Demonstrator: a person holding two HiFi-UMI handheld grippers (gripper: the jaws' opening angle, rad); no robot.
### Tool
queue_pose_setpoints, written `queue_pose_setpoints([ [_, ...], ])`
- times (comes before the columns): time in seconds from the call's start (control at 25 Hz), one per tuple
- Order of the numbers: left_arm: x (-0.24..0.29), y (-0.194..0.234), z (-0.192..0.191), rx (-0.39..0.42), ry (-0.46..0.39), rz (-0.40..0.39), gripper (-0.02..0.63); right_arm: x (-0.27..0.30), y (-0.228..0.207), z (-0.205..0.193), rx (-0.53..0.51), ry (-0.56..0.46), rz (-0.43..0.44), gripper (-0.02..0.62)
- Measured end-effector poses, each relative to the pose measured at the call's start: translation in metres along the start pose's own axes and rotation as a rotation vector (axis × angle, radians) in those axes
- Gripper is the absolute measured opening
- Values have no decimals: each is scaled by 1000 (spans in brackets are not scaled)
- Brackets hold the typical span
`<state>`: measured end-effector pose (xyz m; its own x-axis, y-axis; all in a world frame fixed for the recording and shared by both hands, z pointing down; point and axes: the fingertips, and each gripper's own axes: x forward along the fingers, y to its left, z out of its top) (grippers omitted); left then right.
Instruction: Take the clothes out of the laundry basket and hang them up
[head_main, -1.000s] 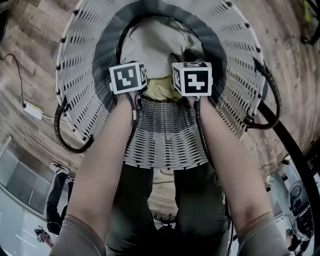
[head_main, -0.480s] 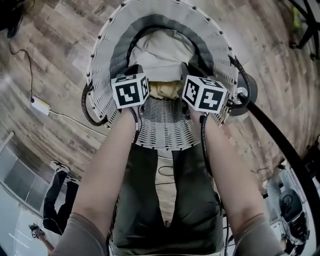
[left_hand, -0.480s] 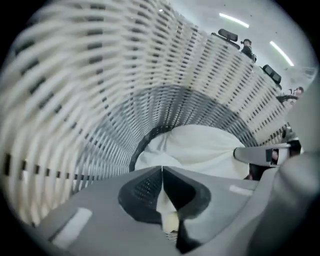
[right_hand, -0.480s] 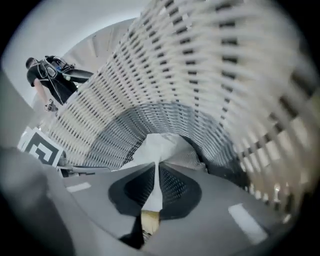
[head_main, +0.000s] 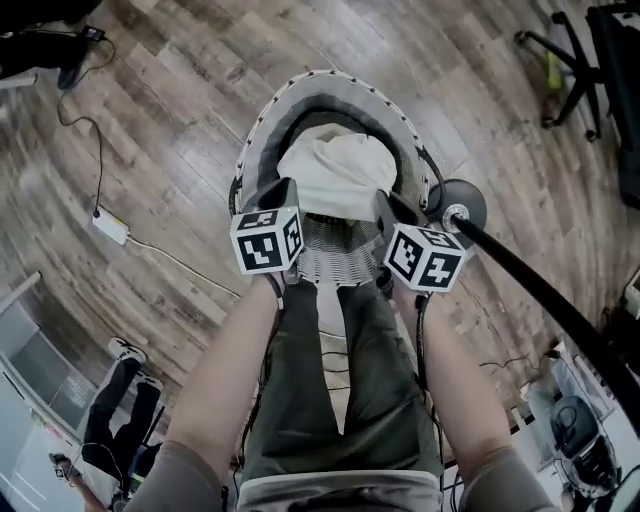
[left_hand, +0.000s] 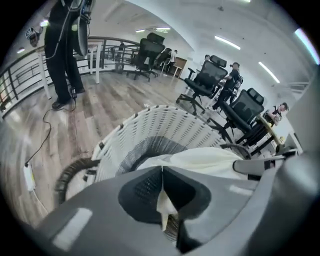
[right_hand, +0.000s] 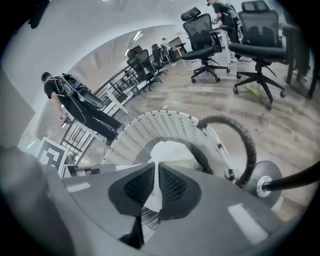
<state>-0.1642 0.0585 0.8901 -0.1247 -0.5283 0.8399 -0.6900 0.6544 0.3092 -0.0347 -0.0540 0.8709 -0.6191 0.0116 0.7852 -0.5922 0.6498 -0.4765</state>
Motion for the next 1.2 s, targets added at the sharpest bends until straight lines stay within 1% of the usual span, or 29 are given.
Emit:
queue_pose_setpoints([
  [0.12, -43, -13, 25, 31, -41, -33, 5, -39, 28, 18, -15, -34, 35, 38],
  [0.36, -140, -43, 67, 89, -152, -129, 5, -129, 87, 54, -54, -96, 94, 38],
  [0.52, -201, -65, 95, 131, -196, -195, 5, -190, 130, 86, -93, -159, 142, 38],
  [0.64, -246, -81, 117, 150, -228, -250, 5, -234, 161, 112, -85, -207, 186, 38],
  [0.72, -277, -93, 129, 162, -252, -275, 5, -266, 179, 126, -101, -232, 206, 38],
  [0.92, -349, -123, 164, 224, -298, -319, 5, -338, 225, 157, -197, -289, 243, 38],
  [1.2, -427, -179, 215, 338, -366, -387, 5, -433, 260, 201, -371, -428, 266, 38],
])
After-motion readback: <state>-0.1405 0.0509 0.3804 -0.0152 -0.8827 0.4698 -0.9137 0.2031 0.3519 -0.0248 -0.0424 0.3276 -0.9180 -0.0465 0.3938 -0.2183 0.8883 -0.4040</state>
